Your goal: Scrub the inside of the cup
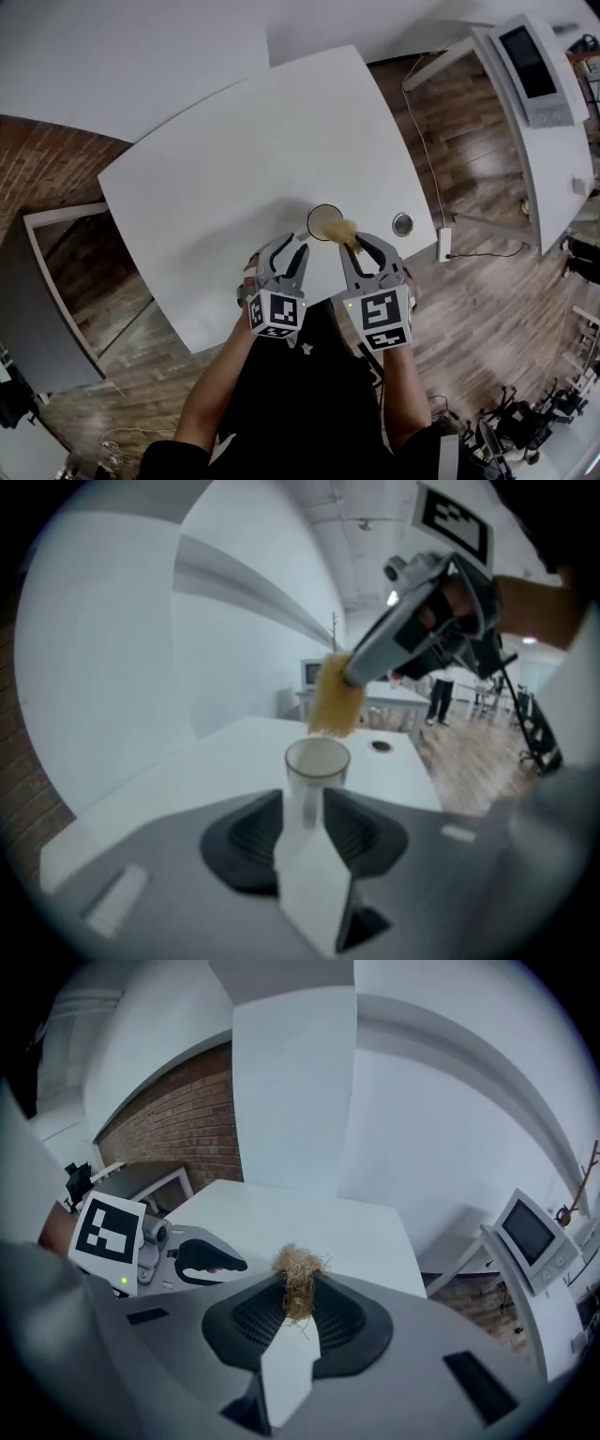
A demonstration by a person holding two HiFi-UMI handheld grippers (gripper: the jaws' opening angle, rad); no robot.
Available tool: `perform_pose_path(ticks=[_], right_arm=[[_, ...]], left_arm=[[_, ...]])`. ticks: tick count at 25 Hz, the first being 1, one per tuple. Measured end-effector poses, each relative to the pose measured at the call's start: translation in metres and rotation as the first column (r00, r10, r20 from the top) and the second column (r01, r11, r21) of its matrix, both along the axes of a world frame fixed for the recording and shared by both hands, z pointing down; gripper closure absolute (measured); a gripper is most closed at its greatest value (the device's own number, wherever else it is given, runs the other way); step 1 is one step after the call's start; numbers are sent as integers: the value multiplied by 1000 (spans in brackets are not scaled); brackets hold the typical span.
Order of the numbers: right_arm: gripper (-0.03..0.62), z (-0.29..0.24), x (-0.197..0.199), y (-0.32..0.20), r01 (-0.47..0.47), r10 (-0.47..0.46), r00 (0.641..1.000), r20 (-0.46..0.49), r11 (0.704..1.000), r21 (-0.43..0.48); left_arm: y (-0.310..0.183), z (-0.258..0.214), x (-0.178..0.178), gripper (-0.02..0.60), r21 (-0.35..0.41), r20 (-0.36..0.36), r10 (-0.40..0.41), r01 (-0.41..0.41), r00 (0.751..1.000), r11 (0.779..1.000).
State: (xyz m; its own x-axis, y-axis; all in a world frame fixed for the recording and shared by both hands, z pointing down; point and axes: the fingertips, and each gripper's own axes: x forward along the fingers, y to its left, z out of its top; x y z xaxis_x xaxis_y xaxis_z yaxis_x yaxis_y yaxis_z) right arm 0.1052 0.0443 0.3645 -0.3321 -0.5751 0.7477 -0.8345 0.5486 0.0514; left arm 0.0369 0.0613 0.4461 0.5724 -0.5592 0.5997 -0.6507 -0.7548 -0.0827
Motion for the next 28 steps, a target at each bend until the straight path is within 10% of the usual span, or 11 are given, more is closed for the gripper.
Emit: perform_pose_path(ticks=[13,18,28], right_arm=[[537,-101,17,44,-276,149,912,382,912,304],[537,-109,20,54,-328,166,880,446,891,315],[537,-112,22,59,-340,168,874,457,882,327]], left_arm=[[22,-168,-14,578,284,-259,-31,106,965,953],[23,-191,-22,578,207,-404,-186,288,896,935],[29,-200,-19,578,233,-398,-165,273,902,933]])
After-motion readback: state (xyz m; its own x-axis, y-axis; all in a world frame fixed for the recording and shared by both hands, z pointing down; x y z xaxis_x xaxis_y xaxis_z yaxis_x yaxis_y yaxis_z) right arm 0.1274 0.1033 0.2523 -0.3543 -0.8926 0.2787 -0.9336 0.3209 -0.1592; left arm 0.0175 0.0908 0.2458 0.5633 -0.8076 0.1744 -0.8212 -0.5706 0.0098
